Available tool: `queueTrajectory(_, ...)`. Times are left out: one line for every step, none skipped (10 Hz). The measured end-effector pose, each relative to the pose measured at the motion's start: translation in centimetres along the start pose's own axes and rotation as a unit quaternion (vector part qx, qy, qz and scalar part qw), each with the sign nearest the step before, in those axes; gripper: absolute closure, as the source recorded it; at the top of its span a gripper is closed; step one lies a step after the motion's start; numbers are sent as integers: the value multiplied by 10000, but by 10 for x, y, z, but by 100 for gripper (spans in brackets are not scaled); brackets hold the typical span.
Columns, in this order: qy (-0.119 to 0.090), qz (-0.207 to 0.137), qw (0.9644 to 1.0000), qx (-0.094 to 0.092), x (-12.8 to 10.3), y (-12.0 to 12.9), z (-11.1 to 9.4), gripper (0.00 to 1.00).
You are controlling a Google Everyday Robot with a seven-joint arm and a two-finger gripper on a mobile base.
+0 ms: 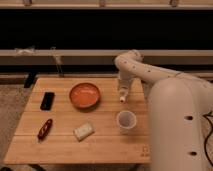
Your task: Place the bottle in the ceramic bowl
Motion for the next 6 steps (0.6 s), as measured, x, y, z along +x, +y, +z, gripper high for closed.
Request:
queueTrajectory(28,-197,9998,88,-12,-13,-13,100)
queueTrajectory(71,-504,9985,220,-28,-34,-31,100)
queueTrajectory(93,-693,9971,289,-37,-46,-40,100)
queueTrajectory(118,-959,9946,388,-47,-64,-48,100)
queueTrajectory(130,-1183,9918,465,-55,-83,-52,100)
queueTrajectory(134,-1418,9883,553,-60,-104,-55,100)
